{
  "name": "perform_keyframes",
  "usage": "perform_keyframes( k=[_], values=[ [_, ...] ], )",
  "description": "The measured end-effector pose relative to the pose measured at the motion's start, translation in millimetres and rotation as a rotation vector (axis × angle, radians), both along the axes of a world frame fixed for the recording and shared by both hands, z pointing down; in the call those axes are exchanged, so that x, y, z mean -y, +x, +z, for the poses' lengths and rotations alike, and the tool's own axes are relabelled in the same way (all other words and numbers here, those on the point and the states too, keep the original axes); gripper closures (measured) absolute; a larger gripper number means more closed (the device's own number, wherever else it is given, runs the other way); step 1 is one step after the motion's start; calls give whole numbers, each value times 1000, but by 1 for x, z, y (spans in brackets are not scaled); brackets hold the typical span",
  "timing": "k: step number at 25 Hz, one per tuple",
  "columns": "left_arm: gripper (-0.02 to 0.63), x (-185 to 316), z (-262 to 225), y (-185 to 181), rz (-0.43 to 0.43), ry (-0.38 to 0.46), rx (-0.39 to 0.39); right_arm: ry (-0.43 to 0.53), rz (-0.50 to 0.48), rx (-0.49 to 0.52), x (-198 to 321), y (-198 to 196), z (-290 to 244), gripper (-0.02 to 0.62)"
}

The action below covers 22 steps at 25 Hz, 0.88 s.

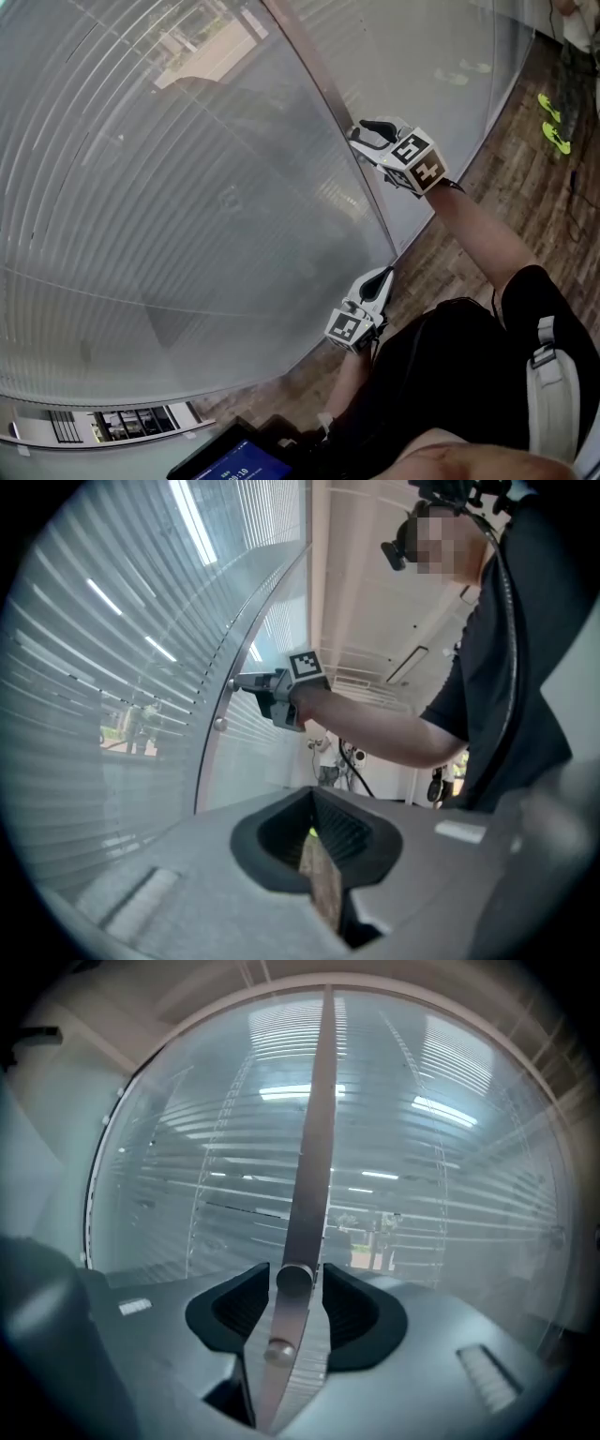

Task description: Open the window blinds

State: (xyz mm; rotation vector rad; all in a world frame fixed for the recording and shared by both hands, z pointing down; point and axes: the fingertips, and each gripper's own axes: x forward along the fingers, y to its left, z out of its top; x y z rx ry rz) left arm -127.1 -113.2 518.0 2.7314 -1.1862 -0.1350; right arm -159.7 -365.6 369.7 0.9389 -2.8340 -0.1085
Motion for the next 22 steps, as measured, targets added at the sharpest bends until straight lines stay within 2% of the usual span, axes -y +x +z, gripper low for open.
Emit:
perform_keyframes(
  k=[3, 6, 16, 19, 22],
  values=[
    [604, 4, 1, 2, 1, 14, 0, 146, 2, -97, -8, 3, -10, 411],
    [604, 8, 0, 6, 0, 13, -4, 312, 16, -238, -15, 6, -16, 407],
    [604, 12, 1, 13, -2, 6, 3, 745, 8, -643, -22, -3, -8, 388],
    [604, 12, 1, 13, -10, 3, 1, 846, 9, -730, -20, -5, -5, 388],
    [604, 12, 2, 10, -20, 0, -3, 891, 8, -767, -18, -9, -1, 388]
  ],
)
